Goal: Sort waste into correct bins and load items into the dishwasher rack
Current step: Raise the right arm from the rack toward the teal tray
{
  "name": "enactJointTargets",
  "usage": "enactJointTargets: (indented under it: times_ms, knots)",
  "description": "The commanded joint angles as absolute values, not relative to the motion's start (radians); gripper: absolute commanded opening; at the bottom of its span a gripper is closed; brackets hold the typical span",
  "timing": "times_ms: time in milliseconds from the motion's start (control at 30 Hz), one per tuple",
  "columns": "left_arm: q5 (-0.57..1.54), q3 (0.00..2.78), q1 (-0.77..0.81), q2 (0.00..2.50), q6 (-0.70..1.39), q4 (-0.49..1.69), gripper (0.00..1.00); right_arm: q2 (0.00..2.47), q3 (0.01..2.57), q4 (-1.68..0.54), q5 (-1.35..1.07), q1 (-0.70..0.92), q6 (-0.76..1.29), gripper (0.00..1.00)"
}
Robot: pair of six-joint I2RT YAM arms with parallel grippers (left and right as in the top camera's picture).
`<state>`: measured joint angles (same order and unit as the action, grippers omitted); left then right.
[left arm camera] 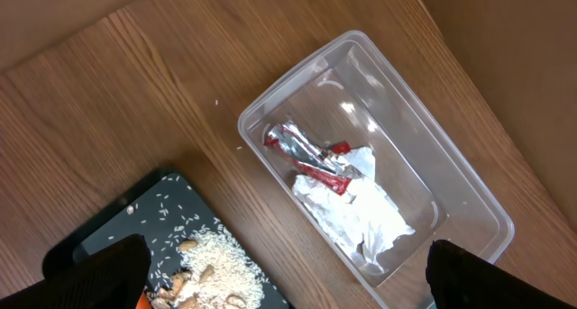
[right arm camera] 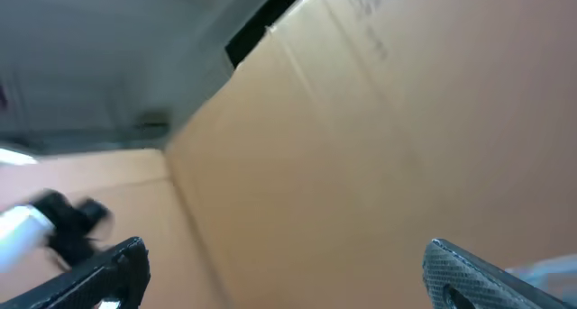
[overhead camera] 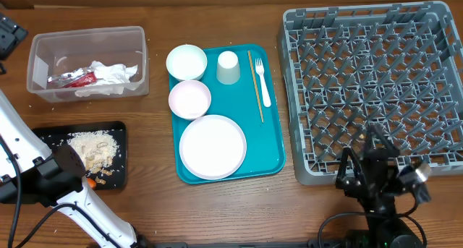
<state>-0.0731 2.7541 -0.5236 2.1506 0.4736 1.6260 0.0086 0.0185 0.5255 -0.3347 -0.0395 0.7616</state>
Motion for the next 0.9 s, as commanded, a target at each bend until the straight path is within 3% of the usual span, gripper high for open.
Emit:
enactJointTargets:
  times_ms: [0, 133, 367, 567, 733, 867]
  knots:
    - [-0.088, 2.756, -0.523, 2.158, 0.494, 1.623, 1.00, 0.003, 0.008, 0.523, -0.231, -0.044, 0.974, 1.00]
    - [-0.088, 2.756, -0.523, 2.158, 0.495, 1.623, 1.00, 0.003, 0.013, 0.533, -0.147, -0.044, 1.127, 1.00]
    - [-0.088, 2.756, -0.523, 2.158, 0.494, 1.623, 1.00, 0.054, 0.197, 0.465, -0.052, -0.047, 1.002, 1.00]
    - [-0.088, 2.756, -0.523, 2.158, 0.495, 1.623, 1.00, 0.472, 0.841, -0.036, -0.184, -0.046, 0.564, 1.00]
    - [-0.088, 2.756, -0.523, 2.158, 0.495, 1.623, 1.00, 0.934, 1.392, -0.469, -0.321, -0.038, 0.334, 1.00]
    - [-0.088, 2.756, -0.523, 2.158, 0.494, 1.623, 1.00, 1.303, 1.773, -0.727, -0.321, 0.066, 0.159, 1.00]
